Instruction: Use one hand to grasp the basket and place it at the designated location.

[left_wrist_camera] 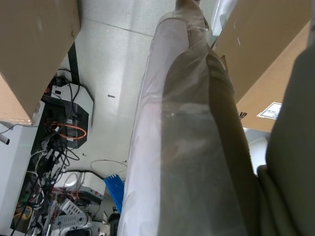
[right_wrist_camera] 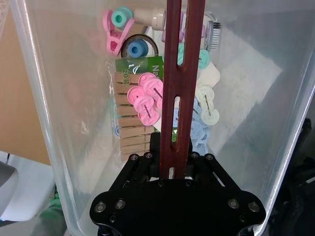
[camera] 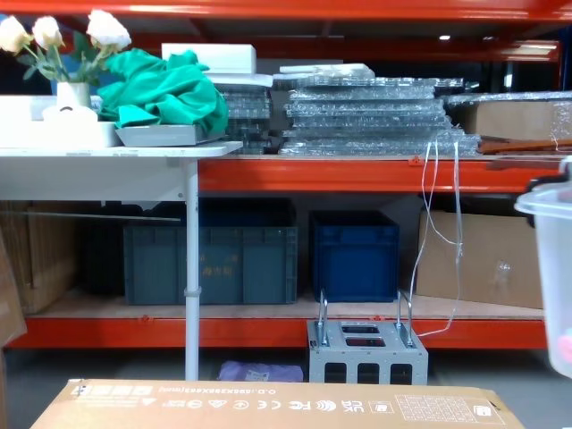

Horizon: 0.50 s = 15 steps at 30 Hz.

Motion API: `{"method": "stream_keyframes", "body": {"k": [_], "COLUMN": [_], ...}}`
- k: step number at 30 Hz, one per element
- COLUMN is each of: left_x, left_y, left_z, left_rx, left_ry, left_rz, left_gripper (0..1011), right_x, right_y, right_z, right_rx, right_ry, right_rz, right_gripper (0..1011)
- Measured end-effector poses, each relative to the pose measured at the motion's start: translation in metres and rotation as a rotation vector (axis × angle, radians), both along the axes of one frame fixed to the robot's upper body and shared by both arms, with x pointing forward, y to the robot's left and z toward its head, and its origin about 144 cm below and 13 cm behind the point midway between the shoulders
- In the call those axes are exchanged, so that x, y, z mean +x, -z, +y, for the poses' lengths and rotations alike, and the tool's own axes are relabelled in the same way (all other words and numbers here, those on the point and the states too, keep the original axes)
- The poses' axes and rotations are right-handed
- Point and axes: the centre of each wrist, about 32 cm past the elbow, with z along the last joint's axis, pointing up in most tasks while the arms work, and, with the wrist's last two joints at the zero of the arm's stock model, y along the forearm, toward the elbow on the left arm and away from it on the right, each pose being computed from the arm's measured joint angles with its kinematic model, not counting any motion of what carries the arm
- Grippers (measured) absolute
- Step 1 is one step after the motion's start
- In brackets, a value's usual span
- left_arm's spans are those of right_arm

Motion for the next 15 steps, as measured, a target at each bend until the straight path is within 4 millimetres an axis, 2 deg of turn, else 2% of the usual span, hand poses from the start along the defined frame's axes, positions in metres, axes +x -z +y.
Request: {"method": "stream_keyframes", "body": {"k": [10, 15], "left_x": [0.000, 0.000], "left_y": [0.000, 0.000], "left_z": [0.000, 0.000], "left_rx": [0.000, 0.000], "left_ry": [0.000, 0.000], "left_rz": [0.000, 0.000], "left_gripper": [0, 0], "right_x": [0.005, 0.007], "right_y": [-0.002, -0.002], "right_z": [0.039, 0.050], "right_rx": [0.001, 0.002], "right_ry": [-0.156, -0.201], "right_rz": [-0.007, -0.008], "right_gripper": [228, 228]}}
